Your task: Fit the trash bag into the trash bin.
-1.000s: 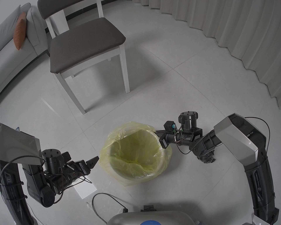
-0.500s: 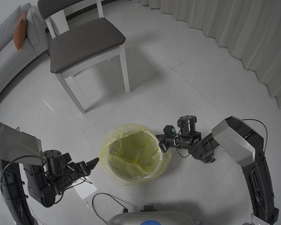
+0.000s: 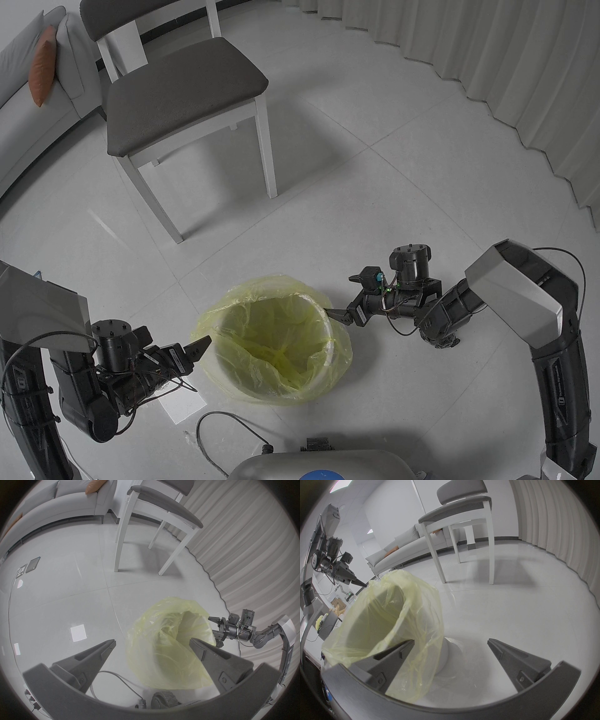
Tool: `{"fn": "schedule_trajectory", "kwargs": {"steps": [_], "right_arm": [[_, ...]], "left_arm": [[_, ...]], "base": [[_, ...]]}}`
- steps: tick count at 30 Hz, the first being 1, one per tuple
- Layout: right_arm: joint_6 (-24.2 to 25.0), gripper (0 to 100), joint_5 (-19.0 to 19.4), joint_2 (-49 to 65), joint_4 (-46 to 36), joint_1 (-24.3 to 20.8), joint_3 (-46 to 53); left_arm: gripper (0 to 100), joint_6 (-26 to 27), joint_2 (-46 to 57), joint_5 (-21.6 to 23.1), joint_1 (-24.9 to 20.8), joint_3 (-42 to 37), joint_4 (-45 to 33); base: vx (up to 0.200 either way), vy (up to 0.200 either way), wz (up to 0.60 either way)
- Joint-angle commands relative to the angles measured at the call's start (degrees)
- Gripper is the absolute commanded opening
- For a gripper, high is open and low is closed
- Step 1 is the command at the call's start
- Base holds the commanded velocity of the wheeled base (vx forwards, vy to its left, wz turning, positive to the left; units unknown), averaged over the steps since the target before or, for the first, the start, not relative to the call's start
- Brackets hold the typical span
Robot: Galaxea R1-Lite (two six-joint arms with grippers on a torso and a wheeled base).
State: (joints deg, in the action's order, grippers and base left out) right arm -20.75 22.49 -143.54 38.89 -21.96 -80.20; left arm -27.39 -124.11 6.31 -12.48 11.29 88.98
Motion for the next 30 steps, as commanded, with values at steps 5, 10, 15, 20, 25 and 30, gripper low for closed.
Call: {"fn": "schedule_trajectory", "kwargs": {"steps": [5,10,15,20,25,30], "right_arm": [[-0.2,100,0.0,7.8,0.0,3.8,6.2],[-1.8,100,0.0,8.6,-0.7,9.0,10.3],[-7.3,100,-0.1,8.0,-2.8,15.5,14.1],[-13.3,100,-0.3,8.1,-6.5,21.6,17.3],[-15.4,100,-0.3,6.3,-6.8,25.3,17.8],[-16.1,100,-0.3,2.7,-6.8,26.8,16.0]], "left_arm": [[100,-0.1,0.2,0.0,0.3,-0.3,1.0],[100,-0.1,0.4,-0.1,0.4,-0.2,1.0],[100,-0.1,0.4,-0.1,0.3,-0.1,1.0],[100,-0.1,0.2,-0.1,0.3,-0.1,1.0],[100,-0.1,0.2,-0.1,0.1,-0.2,1.0],[100,-0.1,0.1,-0.2,0.0,-0.2,1.0]], "base": [[0.000,0.000,0.00],[0.000,0.000,0.00],[0.000,0.000,0.00],[0.000,0.000,0.00],[0.000,0.000,0.00],[0.000,0.000,0.00]]}}
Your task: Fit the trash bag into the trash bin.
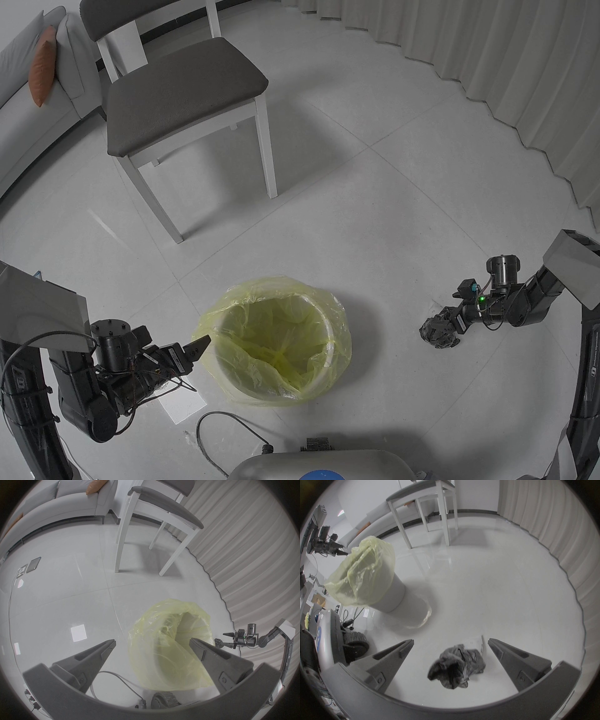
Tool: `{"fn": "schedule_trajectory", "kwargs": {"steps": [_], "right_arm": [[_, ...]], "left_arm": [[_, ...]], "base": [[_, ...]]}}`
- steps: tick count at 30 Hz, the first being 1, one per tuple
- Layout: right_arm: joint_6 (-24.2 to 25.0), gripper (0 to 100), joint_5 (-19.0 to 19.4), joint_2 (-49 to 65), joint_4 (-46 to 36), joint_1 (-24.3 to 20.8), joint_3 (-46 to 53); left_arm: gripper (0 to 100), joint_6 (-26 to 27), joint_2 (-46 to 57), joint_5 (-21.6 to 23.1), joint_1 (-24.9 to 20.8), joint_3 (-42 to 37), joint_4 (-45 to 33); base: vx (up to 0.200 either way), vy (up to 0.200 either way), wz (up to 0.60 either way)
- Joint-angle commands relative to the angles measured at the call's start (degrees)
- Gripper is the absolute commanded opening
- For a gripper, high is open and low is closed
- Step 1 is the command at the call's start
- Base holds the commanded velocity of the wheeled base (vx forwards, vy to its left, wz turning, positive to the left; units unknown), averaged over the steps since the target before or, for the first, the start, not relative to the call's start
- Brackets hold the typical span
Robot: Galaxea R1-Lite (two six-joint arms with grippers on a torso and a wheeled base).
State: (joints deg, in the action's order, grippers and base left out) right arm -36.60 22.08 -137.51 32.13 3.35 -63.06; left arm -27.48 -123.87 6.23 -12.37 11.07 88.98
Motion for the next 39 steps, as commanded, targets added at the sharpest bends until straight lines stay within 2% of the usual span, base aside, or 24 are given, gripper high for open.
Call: {"fn": "schedule_trajectory", "kwargs": {"steps": [1,13,14,19,27,36,38,39], "right_arm": [[-0.2,100,0.1,-4.1,-0.1,1.5,-1.7],[-0.1,100,0.2,-9.7,-0.7,0.0,-7.7],[-0.1,0,0.2,-9.7,-0.7,0.0,-7.7],[-0.3,0,0.2,-9.0,-0.5,0.1,-6.7],[-1.8,0,0.3,1.8,-0.1,-2.3,-1.5],[-2.0,0,0.6,22.3,0.1,-10.7,4.0],[-1.9,0,0.6,29.1,0.2,-15.0,5.8],[-1.9,0,0.6,29.1,0.2,-15.0,5.8]], "left_arm": [[100,0.0,-0.1,-0.1,-0.2,0.0,1.0],[100,0.0,-0.4,-0.1,0.1,0.0,1.0],[100,0.0,-0.4,-0.1,0.1,0.0,1.0],[100,0.0,-0.6,-0.1,0.0,0.1,1.0],[100,-0.1,-0.4,-0.1,-0.1,0.0,1.0],[100,-0.1,0.1,-0.1,-0.2,-0.2,1.0],[100,-0.1,0.3,-0.1,-0.2,-0.3,1.0],[100,-0.1,0.3,-0.1,-0.2,-0.3,1.0]], "base": [[0.000,0.000,0.00],[0.000,0.000,0.00],[0.000,0.000,0.00],[0.000,0.000,0.00],[0.000,0.000,0.00],[0.000,0.000,0.00],[0.000,0.000,0.00],[0.000,0.000,0.00]]}}
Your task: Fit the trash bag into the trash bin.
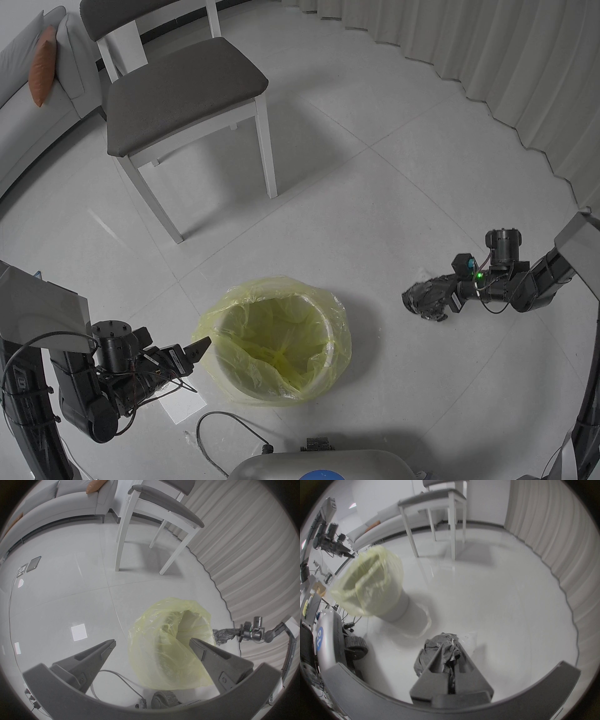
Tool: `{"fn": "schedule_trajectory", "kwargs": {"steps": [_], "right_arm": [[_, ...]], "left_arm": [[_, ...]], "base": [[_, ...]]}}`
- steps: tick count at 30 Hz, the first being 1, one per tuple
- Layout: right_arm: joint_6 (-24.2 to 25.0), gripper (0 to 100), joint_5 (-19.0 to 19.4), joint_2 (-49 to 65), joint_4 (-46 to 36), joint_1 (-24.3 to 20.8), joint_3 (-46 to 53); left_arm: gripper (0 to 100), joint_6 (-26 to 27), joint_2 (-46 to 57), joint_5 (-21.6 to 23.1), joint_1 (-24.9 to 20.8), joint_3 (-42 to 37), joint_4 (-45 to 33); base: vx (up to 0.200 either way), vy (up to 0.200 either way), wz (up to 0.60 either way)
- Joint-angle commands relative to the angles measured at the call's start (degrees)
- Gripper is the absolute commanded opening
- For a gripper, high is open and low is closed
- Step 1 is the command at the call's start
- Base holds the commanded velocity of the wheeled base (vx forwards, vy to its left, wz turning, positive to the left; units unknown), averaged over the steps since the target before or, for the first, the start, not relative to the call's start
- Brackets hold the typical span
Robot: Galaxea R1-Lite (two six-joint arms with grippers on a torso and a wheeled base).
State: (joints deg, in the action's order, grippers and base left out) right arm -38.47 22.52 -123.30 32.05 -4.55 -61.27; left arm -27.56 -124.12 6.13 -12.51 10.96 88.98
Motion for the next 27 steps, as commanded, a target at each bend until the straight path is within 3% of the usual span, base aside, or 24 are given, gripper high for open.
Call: {"fn": "schedule_trajectory", "kwargs": {"steps": [1,8,13,19,27], "right_arm": [[0.2,0,0.2,19.3,0.4,-11.2,4.6],[1.1,0,-0.5,23.8,0.4,-23.1,4.6],[8.4,0,-1.8,20.1,2.4,-32.7,4.3],[11.1,0,-2.9,11.6,10.4,-36.1,3.3],[11.0,0,-2.8,7.0,10.4,-37.6,3.3]], "left_arm": [[100,0.0,0.6,-0.1,-0.1,-0.1,1.0],[100,0.0,-0.1,-0.2,0.3,-0.1,1.0],[100,0.0,0.6,-0.3,0.2,-0.1,1.0],[100,0.0,1.5,-0.3,0.1,-0.5,1.0],[100,0.0,1.8,-0.3,0.2,-1.2,1.0]], "base": [[0.000,0.000,0.00],[0.000,0.000,0.00],[0.000,0.000,0.00],[0.000,0.000,0.00],[0.000,0.000,0.00]]}}
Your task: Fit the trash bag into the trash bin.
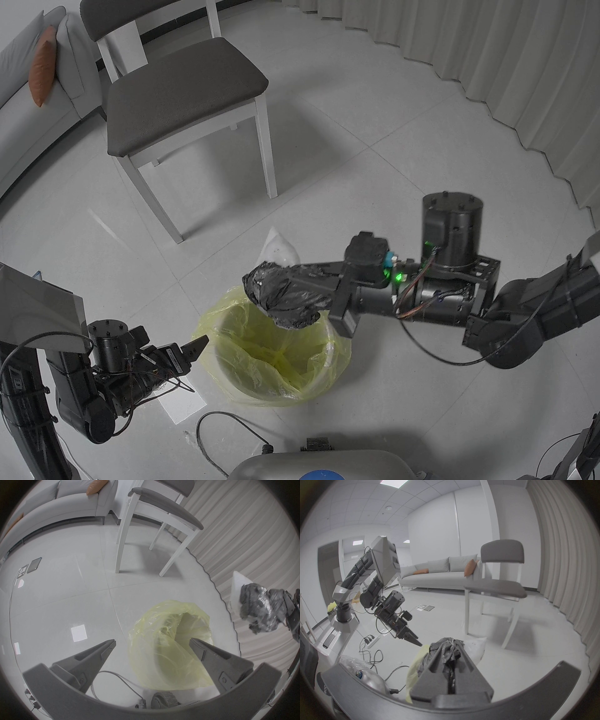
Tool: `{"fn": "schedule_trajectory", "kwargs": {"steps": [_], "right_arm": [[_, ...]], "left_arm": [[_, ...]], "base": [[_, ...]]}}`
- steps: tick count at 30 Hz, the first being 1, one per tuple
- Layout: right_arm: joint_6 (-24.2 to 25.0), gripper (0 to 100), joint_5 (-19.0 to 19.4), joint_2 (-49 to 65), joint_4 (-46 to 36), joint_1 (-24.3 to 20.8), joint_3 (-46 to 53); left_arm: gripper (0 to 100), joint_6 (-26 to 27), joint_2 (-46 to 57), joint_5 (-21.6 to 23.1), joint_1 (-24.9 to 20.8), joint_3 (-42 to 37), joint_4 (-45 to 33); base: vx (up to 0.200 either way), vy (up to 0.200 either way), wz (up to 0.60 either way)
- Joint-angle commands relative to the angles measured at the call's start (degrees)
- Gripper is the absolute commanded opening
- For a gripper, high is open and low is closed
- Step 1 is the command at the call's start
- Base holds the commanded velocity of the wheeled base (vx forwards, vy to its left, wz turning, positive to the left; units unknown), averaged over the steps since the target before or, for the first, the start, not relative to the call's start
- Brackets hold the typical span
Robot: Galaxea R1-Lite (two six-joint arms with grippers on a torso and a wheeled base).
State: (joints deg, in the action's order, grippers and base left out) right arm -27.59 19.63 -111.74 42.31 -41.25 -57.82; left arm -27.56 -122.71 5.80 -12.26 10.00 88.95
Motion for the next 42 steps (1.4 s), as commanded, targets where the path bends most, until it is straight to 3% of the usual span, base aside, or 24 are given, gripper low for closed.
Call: {"fn": "schedule_trajectory", "kwargs": {"steps": [1,42], "right_arm": [[0.1,0,0.1,-5.1,0.1,-0.8,-0.1],[-0.8,0,0.2,-26.2,0.0,2.1,-9.8]], "left_arm": [[100,0.0,0.5,0.0,-0.1,-0.2,1.0],[100,0.6,-1.2,0.0,-1.4,-0.6,1.0]], "base": [[0.000,0.000,0.00],[0.000,0.000,0.00]]}}
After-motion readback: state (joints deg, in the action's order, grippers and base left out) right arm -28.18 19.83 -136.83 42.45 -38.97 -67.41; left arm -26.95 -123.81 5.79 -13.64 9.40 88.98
